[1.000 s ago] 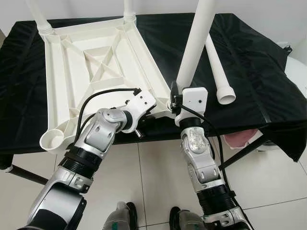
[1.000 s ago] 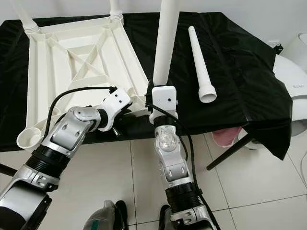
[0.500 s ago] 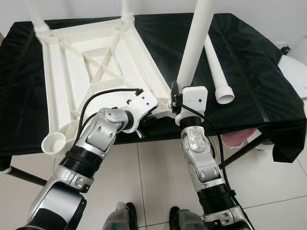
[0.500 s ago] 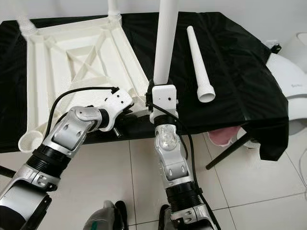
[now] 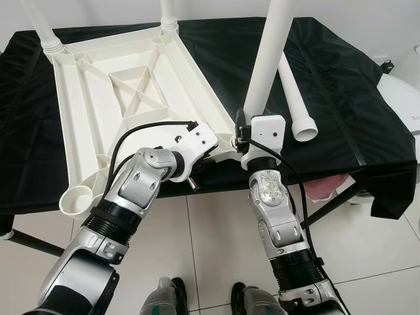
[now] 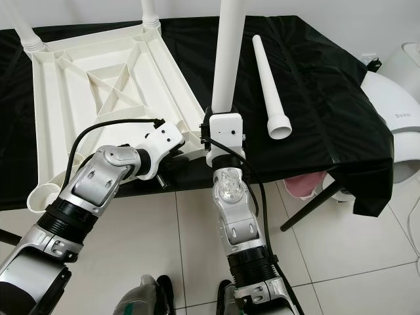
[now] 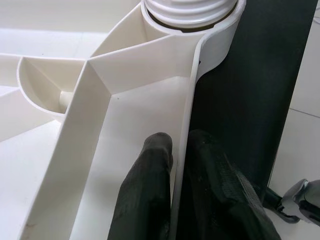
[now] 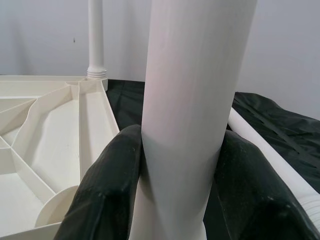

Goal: Building children table

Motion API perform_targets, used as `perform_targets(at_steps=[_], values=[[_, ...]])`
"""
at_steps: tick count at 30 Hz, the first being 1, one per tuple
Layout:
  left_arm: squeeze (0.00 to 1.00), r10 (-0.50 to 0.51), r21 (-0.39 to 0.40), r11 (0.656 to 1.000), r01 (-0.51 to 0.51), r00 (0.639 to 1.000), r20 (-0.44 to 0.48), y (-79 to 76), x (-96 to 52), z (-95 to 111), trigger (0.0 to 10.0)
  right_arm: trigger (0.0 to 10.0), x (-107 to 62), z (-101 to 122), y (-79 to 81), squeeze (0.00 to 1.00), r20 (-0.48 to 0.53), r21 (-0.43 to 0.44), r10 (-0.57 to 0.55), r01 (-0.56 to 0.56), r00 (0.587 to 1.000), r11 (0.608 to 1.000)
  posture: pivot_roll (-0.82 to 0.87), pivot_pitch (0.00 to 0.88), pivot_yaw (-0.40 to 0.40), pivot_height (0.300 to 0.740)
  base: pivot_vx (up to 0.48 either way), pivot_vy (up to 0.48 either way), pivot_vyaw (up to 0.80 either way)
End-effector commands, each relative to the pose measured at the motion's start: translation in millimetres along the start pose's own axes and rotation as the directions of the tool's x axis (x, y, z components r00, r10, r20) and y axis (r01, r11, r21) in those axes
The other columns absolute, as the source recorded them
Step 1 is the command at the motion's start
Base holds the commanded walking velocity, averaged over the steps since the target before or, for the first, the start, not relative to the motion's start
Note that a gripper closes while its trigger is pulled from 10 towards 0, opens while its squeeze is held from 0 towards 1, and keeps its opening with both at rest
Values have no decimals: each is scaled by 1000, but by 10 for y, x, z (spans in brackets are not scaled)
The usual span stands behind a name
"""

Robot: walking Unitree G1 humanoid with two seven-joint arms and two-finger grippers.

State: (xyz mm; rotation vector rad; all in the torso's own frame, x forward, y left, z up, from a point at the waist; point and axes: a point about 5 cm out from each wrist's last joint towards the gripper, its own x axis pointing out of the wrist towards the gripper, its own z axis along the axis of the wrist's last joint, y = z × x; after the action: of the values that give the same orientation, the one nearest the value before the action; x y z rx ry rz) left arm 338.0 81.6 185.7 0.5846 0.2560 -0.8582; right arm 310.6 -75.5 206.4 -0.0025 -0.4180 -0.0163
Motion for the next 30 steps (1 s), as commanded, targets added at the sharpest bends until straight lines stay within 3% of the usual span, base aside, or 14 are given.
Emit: perform_targets(at_steps=[1, 5, 6, 7, 9, 16, 17, 30], values=[[0, 90, 37, 995, -91, 995, 37, 147, -111, 98, 10000, 10000, -14, -137, -274, 0, -58, -51, -123, 120, 991, 992, -89, 178, 5, 740, 0, 0, 0], [0, 90, 30, 995, -91, 995, 37, 151, -113, 94, 10000, 10000, -17, -139, -276, 0, -58, -53, -125, 122, 990, 991, -89, 178, 6, 740, 0, 0, 0], [247, 89, 28, 996, -90, 995, 37, 152, -113, 93, 10000, 10000, -17, -140, -276, 0, -58, -53, -125, 122, 990, 991, -89, 178, 6, 740, 0, 0, 0], [980, 89, 9, 996, -89, 995, 39, 158, -113, 87, 10000, 10000, -19, -141, -277, 0, -59, -54, -125, 122, 990, 991, -89, 179, 7, 740, 0, 0, 0], [1000, 78, -16, 997, -77, 996, 44, 157, -118, 82, 10000, 10000, -21, -143, -278, 0, -60, -54, -126, 123, 990, 991, -89, 180, 7, 740, 0, 0, 0], [1000, 81, 37, 996, -82, 996, 29, 145, -115, 85, 10000, 10000, -24, -143, -277, 0, -61, -53, -128, 124, 990, 991, -88, 180, 7, 740, 0, 0, 0], [0, 81, 44, 996, -82, 996, 28, 144, -113, 86, 10000, 10000, -25, -143, -277, 0, -61, -53, -127, 124, 990, 991, -88, 179, 7, 740, 0, 0, 0], [0, 83, 62, 994, -85, 996, 32, 139, -116, 94, 10000, 10000, 37, -118, -360, 0, -60, -34, -163, 161, 985, 986, -91, 177, 8, 740, 0, 0, 0]])
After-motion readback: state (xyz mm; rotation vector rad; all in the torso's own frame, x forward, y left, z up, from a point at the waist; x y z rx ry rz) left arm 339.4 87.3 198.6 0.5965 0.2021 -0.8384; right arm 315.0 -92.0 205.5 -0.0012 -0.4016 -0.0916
